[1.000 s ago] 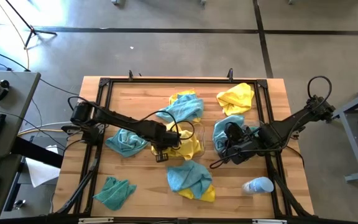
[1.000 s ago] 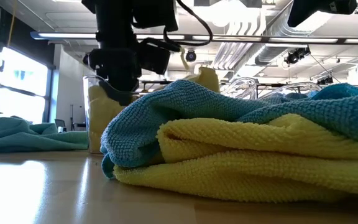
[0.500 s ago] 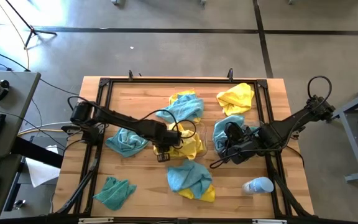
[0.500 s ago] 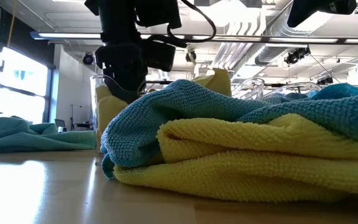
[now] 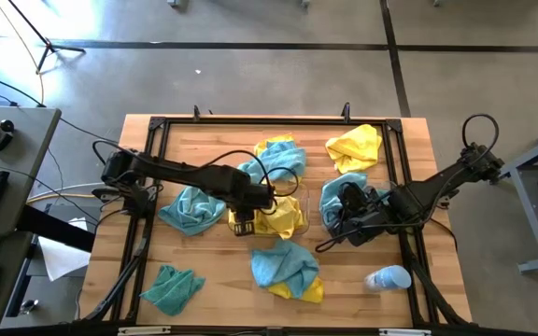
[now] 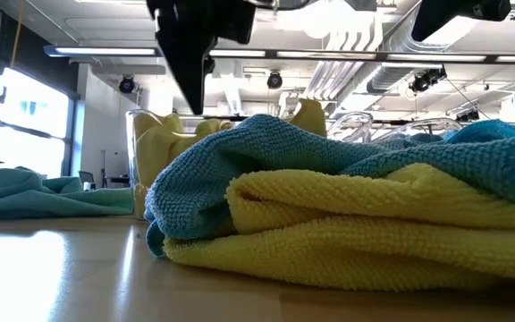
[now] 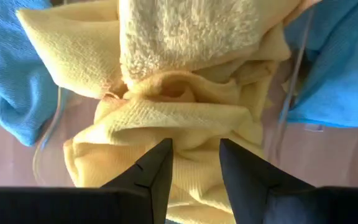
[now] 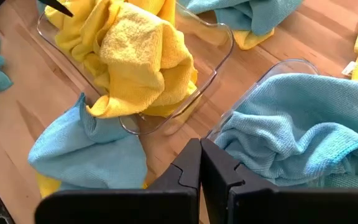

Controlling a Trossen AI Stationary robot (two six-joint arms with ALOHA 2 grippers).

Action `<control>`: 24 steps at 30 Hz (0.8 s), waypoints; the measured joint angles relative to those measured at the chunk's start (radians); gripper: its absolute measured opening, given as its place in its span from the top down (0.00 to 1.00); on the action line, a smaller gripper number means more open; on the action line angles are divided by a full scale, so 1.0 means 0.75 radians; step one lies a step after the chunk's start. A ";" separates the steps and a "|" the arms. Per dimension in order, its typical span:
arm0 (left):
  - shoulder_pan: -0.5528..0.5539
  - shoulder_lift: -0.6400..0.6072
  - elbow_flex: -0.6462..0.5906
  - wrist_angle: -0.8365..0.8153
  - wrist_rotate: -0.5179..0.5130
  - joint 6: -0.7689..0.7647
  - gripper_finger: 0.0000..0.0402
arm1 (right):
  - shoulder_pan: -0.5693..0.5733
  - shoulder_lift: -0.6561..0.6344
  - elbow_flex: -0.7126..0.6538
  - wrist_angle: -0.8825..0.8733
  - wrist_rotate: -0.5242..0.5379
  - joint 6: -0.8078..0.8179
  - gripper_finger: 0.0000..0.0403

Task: Sort microfiber towel by color & place in baskets
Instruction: Put the blue microfiber cloth into the right transparent bin

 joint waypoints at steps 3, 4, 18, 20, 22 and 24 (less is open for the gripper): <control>0.000 0.002 0.067 -0.124 0.010 -0.005 0.70 | 0.000 0.000 0.000 0.000 0.004 0.005 1.00; 0.000 0.002 0.089 -0.136 0.011 -0.010 0.70 | 0.000 0.000 0.000 0.001 0.011 0.005 1.00; -0.084 -0.368 0.121 -0.158 -0.221 -0.216 0.70 | 0.000 0.001 0.000 0.033 0.059 -0.086 1.00; -0.131 -0.417 0.117 -0.155 -0.245 -0.292 0.70 | 0.000 0.001 0.000 0.043 0.059 -0.076 1.00; -0.189 -0.450 0.116 -0.164 -0.283 -0.376 0.70 | -0.001 0.001 0.000 0.061 0.057 -0.076 1.00; -0.256 -0.473 0.116 -0.171 -0.324 -0.442 0.70 | -0.001 0.001 0.000 0.099 0.041 -0.106 1.00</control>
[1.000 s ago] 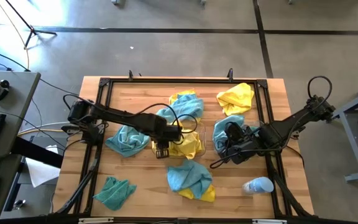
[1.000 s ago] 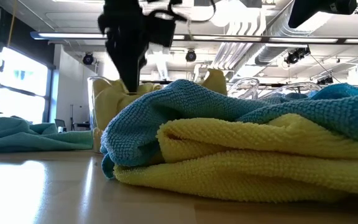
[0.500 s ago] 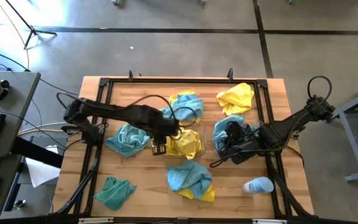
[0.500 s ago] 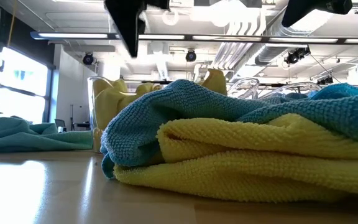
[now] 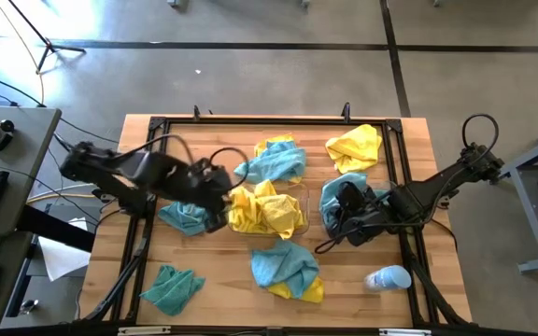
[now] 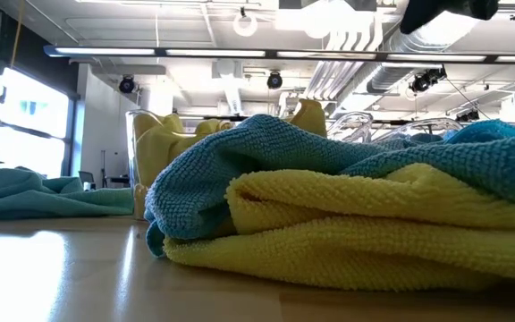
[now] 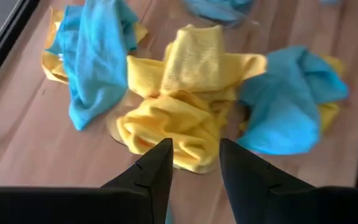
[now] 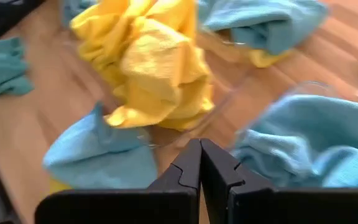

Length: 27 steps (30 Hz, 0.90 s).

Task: Sort microfiber towel by color & place in baskets
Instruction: Put the blue microfiber cloth into the right transparent bin

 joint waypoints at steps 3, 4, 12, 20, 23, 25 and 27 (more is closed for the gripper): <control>-0.103 -0.010 0.000 0.000 -0.037 -0.067 0.70 | 0.013 0.009 0.000 0.101 -0.057 -0.123 1.00; -0.138 -0.009 -0.001 0.001 -0.050 -0.088 0.70 | 0.024 0.017 0.000 0.140 -0.067 -0.155 1.00; -0.371 0.043 -0.002 0.005 -0.233 -0.315 0.70 | 0.106 0.224 0.145 0.118 -0.155 -0.187 1.00; -0.488 0.085 -0.086 0.066 -0.279 -0.276 0.70 | 0.141 0.554 0.532 -0.101 -0.241 -0.069 1.00; -0.517 0.049 -0.219 0.131 -0.229 -0.262 0.70 | 0.140 0.683 0.699 -0.173 -0.255 0.012 1.00; -0.541 0.005 -0.315 0.167 -0.191 -0.273 0.70 | 0.129 0.766 0.795 -0.216 -0.286 0.073 1.00; -0.577 -0.050 -0.417 0.201 -0.176 -0.304 0.70 | 0.116 0.844 0.875 -0.247 -0.331 0.122 1.00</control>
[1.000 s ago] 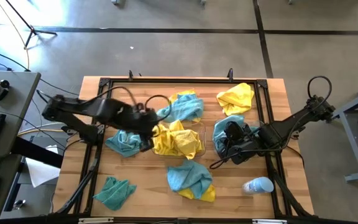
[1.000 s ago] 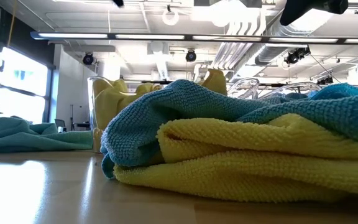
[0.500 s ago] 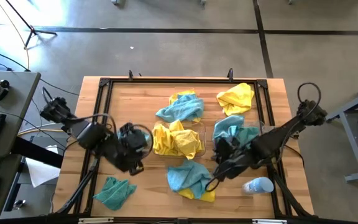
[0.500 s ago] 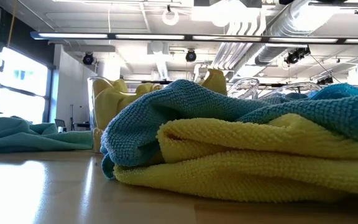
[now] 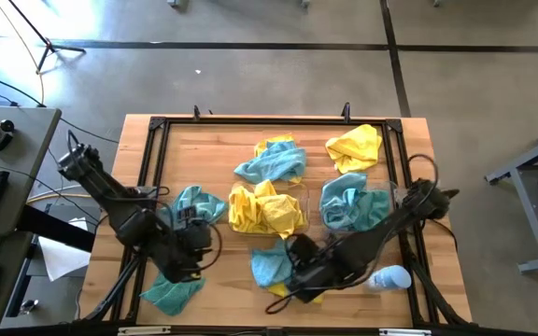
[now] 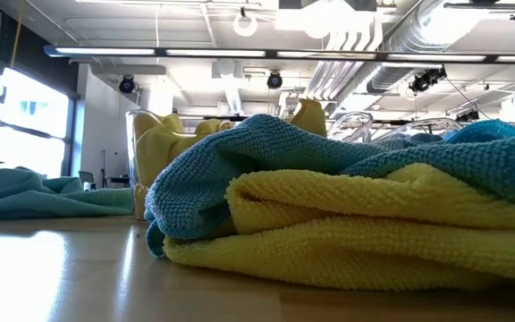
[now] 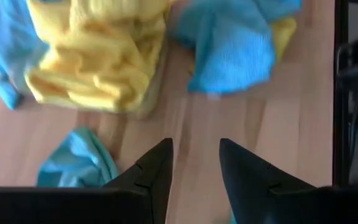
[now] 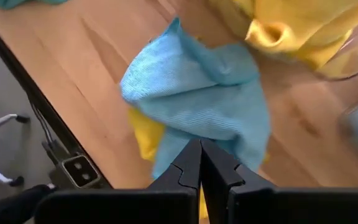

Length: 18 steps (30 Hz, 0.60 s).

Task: Sort microfiber towel by color & place in baskets
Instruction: Put the blue microfiber cloth into the right transparent bin

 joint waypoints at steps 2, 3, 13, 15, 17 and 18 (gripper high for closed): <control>-0.041 -0.069 -0.100 0.052 0.000 -0.027 0.70 | -0.016 0.067 0.057 -0.008 -0.028 0.058 1.00; -0.059 -0.107 -0.148 0.082 0.000 -0.038 0.70 | -0.024 0.098 0.078 -0.007 -0.032 0.099 1.00; -0.193 -0.440 -0.462 0.151 0.020 -0.223 0.70 | -0.082 0.312 0.113 0.056 -0.069 0.393 1.00; -0.212 -0.485 -0.493 0.155 0.022 -0.247 0.70 | -0.087 0.345 0.113 0.051 -0.074 0.446 0.97; -0.228 -0.517 -0.517 0.161 0.021 -0.269 0.70 | -0.090 0.374 0.112 0.053 -0.077 0.496 0.92; -0.232 -0.530 -0.530 0.166 0.020 -0.278 0.70 | -0.090 0.385 0.111 0.050 -0.074 0.524 0.89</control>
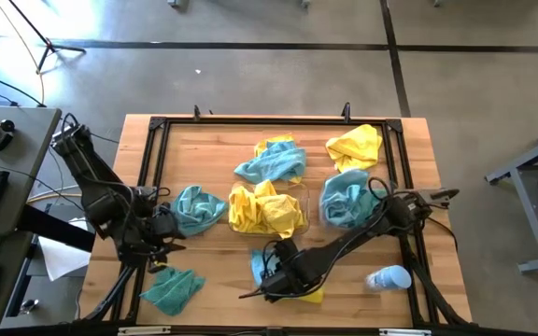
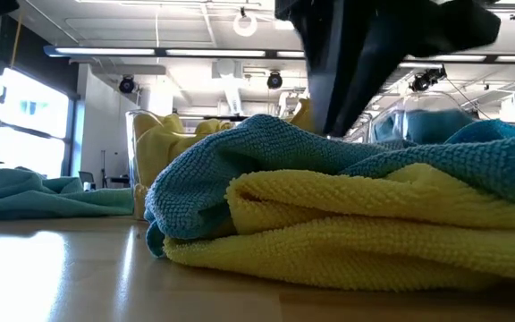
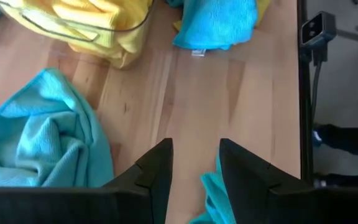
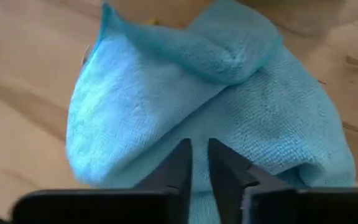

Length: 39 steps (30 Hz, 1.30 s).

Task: Sort microfiber towel by color & place in baskets
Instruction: Put the blue microfiber cloth into the right transparent bin

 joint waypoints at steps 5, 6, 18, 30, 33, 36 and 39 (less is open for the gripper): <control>-0.011 -0.024 -0.036 0.024 -0.010 -0.025 0.70 | -0.001 0.028 0.002 -0.008 0.004 0.096 0.71; -0.011 -0.024 -0.037 0.029 -0.010 -0.024 0.70 | -0.001 0.036 0.002 -0.005 0.001 0.098 0.68; -0.011 -0.023 -0.036 0.031 -0.011 -0.024 0.70 | -0.001 0.035 0.000 0.041 0.001 0.095 0.58; -0.011 -0.022 -0.036 0.028 -0.012 -0.022 0.70 | 0.000 0.058 0.000 0.059 -0.059 0.048 0.93; -0.011 -0.022 -0.036 0.028 -0.013 -0.013 0.70 | 0.009 0.046 0.000 0.039 -0.033 0.051 0.98; -0.011 -0.022 -0.036 0.028 -0.013 -0.013 0.70 | 0.015 0.022 0.000 0.023 -0.026 0.059 0.98; -0.011 -0.022 -0.036 0.029 -0.013 -0.013 0.70 | 0.028 -0.008 0.000 0.017 0.013 0.060 0.99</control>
